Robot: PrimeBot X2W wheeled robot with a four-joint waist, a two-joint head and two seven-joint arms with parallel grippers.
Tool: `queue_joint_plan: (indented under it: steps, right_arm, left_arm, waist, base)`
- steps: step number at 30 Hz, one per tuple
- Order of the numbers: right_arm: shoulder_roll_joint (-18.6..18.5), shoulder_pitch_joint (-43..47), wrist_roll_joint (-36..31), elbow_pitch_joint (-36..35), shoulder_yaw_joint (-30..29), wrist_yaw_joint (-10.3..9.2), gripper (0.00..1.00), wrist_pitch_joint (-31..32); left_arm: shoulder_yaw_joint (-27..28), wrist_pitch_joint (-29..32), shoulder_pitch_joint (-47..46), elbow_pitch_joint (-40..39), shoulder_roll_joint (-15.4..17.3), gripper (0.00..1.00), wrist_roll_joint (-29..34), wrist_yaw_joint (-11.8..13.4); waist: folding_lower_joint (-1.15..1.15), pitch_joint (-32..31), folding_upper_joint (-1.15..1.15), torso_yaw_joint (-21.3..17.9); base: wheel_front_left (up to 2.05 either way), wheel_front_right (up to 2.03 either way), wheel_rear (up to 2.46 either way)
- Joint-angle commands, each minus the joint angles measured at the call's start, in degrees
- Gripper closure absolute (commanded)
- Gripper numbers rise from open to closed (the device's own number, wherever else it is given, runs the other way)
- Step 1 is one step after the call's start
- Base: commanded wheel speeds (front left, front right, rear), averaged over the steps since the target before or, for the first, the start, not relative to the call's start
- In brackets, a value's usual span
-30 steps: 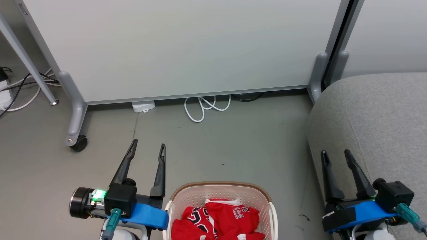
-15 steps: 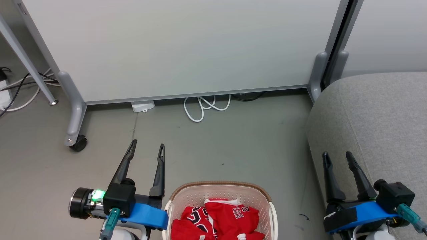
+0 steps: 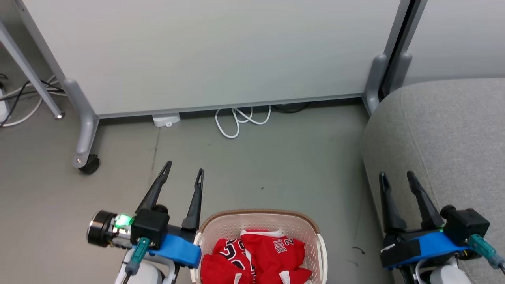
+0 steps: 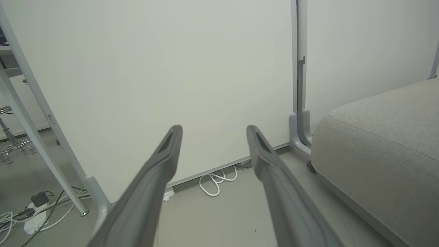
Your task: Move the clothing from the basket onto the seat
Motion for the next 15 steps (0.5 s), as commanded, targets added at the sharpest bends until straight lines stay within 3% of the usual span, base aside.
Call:
queue_joint_plan:
  steps: [1, 15]
  right_arm:
    - [-0.3, -0.9, -0.1, -0.3, 0.1, 0.13, 0.0, -0.2]
    - [-0.3, -6.1, -1.2, -3.9, 0.6, 0.12, 0.0, -0.2]
  left_arm:
    - [-0.2, -0.3, -1.3, 0.4, 0.6, 0.0, 0.5, -0.4]
    - [-11.8, -0.2, -13.3, 11.8, 4.6, 0.0, 2.0, -4.2]
  waist:
    - [0.0, 0.8, 0.0, -0.1]
    - [0.0, 11.0, 0.0, -2.0]
  base:
    - [0.0, 0.0, 0.0]
    - [0.0, 0.0, 0.0]
